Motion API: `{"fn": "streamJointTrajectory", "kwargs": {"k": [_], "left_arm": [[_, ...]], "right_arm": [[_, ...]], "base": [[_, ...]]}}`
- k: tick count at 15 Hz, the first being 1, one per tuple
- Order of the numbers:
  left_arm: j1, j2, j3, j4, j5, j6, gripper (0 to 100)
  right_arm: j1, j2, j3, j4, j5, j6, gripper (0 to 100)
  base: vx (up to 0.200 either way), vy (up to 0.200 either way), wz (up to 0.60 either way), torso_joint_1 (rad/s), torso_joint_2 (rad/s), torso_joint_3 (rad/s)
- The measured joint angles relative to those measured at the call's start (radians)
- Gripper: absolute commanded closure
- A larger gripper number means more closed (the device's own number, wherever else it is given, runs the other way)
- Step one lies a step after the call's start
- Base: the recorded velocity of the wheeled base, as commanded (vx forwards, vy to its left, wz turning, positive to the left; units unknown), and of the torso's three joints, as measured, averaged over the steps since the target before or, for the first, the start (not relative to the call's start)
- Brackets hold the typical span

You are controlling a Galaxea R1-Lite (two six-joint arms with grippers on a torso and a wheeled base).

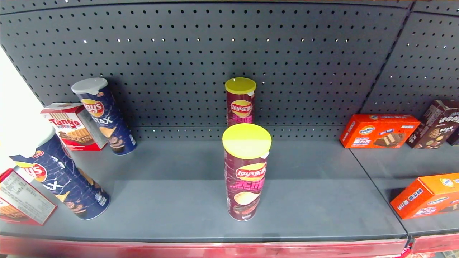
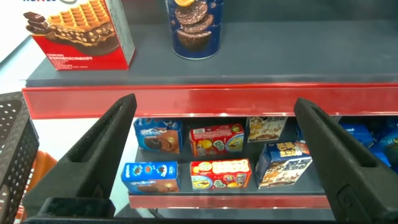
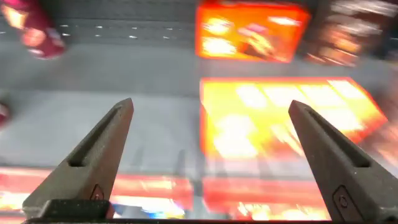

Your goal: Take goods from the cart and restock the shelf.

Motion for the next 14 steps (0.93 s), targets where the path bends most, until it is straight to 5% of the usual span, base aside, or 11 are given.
{"fn": "streamJointTrajectory", "kwargs": {"k": [5, 9, 14], "left_arm": [[0.001, 0.000, 0.000, 0.000, 0.000, 0.000, 0], [0.001, 0.000, 0.000, 0.000, 0.000, 0.000, 0], [0.001, 0.000, 0.000, 0.000, 0.000, 0.000, 0]], "right_arm": [[-0.113, -0.403, 0.234, 0.070, -0.007, -0.003, 0], [-0.129, -0.465, 0.271, 0.293, 0.033, -0.016, 0], [-0.077, -0.538, 0.274, 0.296, 0.044, 0.018, 0]], "base": [[0.000, 0.000, 0.00, 0.000, 0.00, 0.000], [0.000, 0.000, 0.00, 0.000, 0.00, 0.000], [0.000, 0.000, 0.00, 0.000, 0.00, 0.000]]}}
